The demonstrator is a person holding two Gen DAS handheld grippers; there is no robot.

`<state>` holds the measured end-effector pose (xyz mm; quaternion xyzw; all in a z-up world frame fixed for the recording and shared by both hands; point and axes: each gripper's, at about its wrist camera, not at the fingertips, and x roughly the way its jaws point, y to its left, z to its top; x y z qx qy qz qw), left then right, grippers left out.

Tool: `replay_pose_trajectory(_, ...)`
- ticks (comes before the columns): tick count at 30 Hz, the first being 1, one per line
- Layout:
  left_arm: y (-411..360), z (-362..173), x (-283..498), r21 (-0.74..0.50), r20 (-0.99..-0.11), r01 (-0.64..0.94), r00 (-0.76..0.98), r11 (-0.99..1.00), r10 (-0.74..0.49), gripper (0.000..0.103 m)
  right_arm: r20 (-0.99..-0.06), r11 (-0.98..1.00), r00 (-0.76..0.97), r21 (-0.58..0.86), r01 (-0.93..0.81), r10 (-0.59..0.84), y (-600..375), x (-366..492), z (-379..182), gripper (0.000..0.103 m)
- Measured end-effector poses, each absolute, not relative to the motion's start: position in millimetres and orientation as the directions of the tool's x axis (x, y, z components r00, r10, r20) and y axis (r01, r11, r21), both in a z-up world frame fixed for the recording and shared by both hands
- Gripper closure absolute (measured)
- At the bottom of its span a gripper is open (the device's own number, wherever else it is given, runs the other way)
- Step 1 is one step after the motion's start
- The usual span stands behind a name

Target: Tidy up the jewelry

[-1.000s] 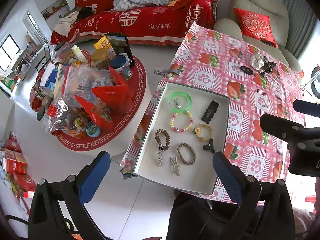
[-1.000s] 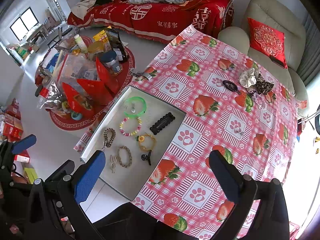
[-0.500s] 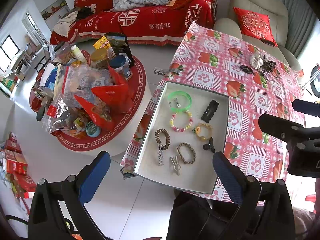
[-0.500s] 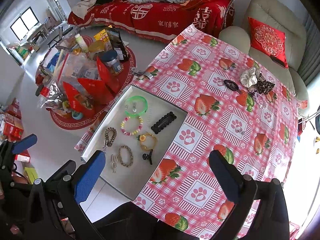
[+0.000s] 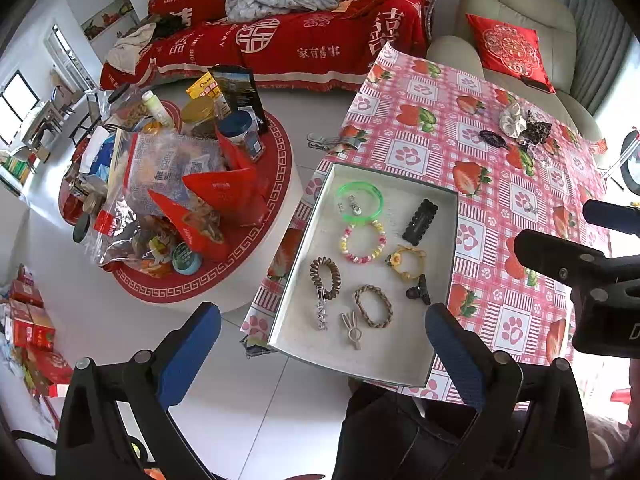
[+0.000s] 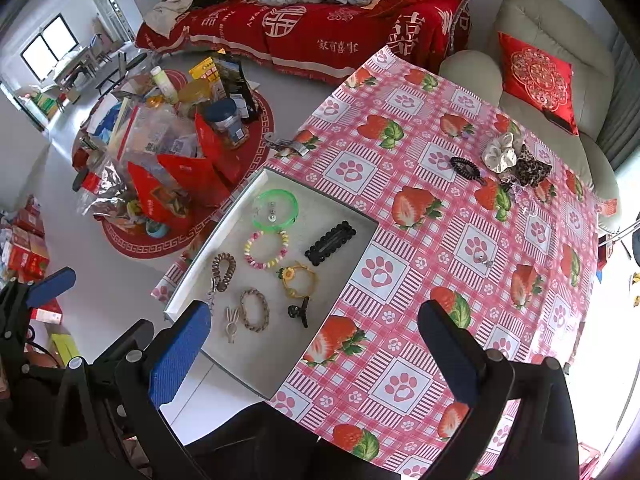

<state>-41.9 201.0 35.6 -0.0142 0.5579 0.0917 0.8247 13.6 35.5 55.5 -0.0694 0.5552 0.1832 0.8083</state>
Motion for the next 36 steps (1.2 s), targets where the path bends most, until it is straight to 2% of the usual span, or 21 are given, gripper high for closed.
replay_pose_trajectory(36, 199.9, 36.1, -43.4, 0.078, -0.924, -0.166, 0.359, 0.983, 0.134, 0.0, -0.924, 0.922, 0.311, 0.095, -0.375, 0.221, 33.9, 17.1, 55.0, 0.0)
